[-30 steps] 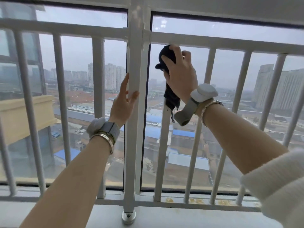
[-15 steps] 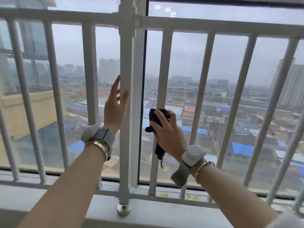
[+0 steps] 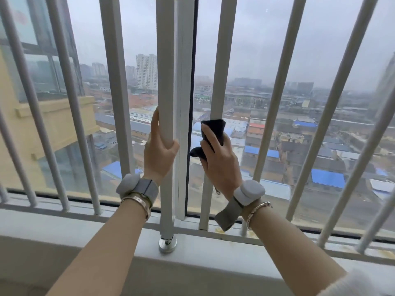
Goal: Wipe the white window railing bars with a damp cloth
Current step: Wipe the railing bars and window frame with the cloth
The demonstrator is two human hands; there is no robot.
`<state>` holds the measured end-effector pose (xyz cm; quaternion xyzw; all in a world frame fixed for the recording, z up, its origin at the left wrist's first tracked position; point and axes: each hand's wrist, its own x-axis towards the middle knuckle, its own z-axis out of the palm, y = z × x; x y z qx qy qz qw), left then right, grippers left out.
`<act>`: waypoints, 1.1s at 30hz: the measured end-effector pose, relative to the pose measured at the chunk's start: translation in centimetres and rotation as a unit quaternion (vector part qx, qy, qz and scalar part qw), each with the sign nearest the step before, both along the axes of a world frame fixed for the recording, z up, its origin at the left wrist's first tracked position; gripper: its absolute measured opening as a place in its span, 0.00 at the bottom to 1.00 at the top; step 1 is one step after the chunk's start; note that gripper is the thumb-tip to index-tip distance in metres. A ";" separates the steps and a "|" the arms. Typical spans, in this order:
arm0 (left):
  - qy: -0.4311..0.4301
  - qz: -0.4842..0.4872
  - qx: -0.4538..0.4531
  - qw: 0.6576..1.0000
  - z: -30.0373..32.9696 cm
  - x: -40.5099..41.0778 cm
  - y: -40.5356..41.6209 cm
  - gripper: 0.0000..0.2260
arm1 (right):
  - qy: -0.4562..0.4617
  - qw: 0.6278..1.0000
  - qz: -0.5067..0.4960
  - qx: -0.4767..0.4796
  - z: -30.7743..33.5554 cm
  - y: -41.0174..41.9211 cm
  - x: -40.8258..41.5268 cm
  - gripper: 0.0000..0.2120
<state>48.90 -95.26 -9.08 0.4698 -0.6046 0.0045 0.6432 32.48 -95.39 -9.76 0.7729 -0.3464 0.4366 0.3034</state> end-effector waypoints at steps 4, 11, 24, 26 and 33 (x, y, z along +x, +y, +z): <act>0.013 -0.011 -0.017 1.000 -0.6 -0.1 0.0 0.35 | 0.034 0.999 -0.009 0.001 -4.3 -0.1 -0.5 0.10; 0.000 -0.027 0.050 0.998 -3.7 0.2 0.2 0.35 | 0.090 0.991 0.029 0.090 -8.6 0.5 -1.6 0.10; -0.001 -0.011 0.193 0.981 -14.3 -0.3 0.9 0.26 | 0.030 0.995 -0.062 0.072 -13.5 -0.1 0.6 0.11; 0.006 -0.007 0.184 0.983 -14.7 -0.3 0.7 0.26 | 0.050 0.990 -0.072 0.106 -16.6 0.2 0.6 0.11; -0.006 0.001 0.179 0.984 -14.5 -0.2 0.6 0.25 | 0.117 0.976 -0.032 0.179 -19.6 1.6 -0.9 0.17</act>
